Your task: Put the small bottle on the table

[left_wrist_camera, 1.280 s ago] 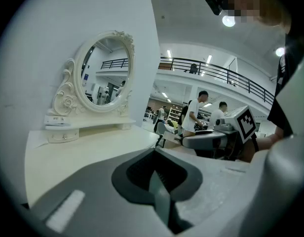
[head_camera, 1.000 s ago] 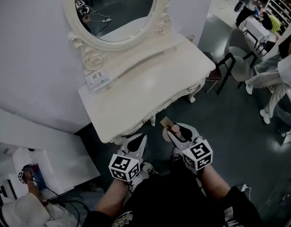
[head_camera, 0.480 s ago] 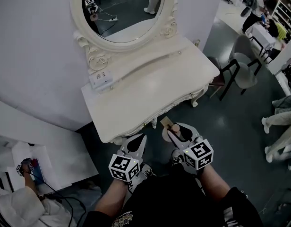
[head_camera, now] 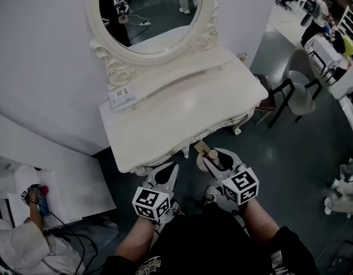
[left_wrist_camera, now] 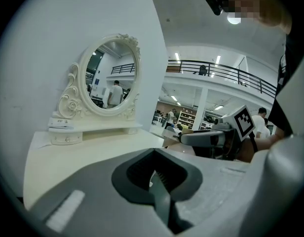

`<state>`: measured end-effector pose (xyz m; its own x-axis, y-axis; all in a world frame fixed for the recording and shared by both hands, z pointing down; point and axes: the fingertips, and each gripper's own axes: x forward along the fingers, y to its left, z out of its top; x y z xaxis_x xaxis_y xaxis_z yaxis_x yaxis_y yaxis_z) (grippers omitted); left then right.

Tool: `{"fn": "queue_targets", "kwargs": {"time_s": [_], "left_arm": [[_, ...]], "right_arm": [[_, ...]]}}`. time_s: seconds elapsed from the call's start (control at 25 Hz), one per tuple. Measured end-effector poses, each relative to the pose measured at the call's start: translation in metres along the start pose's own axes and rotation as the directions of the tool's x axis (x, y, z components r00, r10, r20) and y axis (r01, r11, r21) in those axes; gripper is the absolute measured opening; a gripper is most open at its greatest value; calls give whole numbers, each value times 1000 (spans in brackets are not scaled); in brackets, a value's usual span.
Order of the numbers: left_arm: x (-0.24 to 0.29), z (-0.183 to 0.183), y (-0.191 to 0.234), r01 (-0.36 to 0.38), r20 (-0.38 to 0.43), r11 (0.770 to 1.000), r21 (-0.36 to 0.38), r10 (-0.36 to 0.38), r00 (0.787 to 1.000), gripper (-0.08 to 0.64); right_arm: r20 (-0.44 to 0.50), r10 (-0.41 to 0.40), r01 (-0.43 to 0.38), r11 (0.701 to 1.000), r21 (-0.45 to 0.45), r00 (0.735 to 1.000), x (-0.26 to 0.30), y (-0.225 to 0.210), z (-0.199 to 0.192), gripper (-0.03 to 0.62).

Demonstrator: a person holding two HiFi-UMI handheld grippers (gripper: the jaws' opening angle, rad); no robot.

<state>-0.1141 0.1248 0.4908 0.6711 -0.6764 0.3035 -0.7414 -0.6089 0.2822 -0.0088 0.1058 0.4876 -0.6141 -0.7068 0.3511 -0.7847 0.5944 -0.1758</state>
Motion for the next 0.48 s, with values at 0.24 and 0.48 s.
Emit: {"fn": "queue_targets", "kwargs": {"time_s": [0.24,0.48], "left_arm": [[15,0,-10,-35,0,999,1,35,999,0],[34,3,-22,-63,11,998,-4,64,998,0]], "right_arm": [[0,32,-32,999,-18,999,-2,-22,1,168],[-9,71,-71,997,-30,997,-5,-40,2,169]]}}
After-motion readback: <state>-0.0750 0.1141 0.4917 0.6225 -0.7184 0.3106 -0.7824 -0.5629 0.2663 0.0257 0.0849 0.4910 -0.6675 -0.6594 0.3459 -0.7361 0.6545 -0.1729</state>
